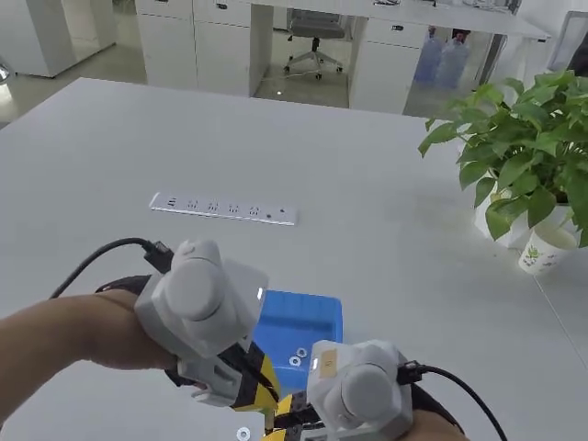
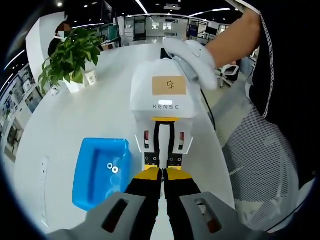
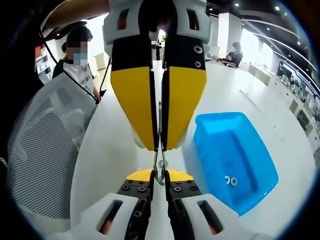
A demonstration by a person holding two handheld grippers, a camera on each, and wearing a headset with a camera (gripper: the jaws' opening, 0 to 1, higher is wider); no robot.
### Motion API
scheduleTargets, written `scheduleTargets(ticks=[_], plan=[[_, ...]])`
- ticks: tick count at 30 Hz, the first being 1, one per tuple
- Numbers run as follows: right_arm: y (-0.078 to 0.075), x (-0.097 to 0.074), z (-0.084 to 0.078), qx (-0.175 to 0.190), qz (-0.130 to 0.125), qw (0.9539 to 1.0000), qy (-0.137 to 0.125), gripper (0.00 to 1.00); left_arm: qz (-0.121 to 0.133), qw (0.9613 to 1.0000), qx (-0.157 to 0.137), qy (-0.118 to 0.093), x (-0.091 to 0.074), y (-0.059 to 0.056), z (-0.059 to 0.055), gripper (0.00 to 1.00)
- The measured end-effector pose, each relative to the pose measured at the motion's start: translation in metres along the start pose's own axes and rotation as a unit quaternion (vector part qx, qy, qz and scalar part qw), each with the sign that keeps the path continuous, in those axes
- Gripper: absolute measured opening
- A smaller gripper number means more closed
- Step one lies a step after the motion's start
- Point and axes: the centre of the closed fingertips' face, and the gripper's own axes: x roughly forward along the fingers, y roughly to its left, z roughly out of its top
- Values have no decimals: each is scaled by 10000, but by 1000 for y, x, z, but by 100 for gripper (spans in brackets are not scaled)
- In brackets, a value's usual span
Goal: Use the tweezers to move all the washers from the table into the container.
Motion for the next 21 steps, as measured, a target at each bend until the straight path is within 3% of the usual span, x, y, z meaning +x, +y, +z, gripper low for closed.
scheduleTargets(ticks=[21], plan=[[-13,-23,18,-130,-85,9999,-37,11,67,9999,49,-84,-20,12,20,6]])
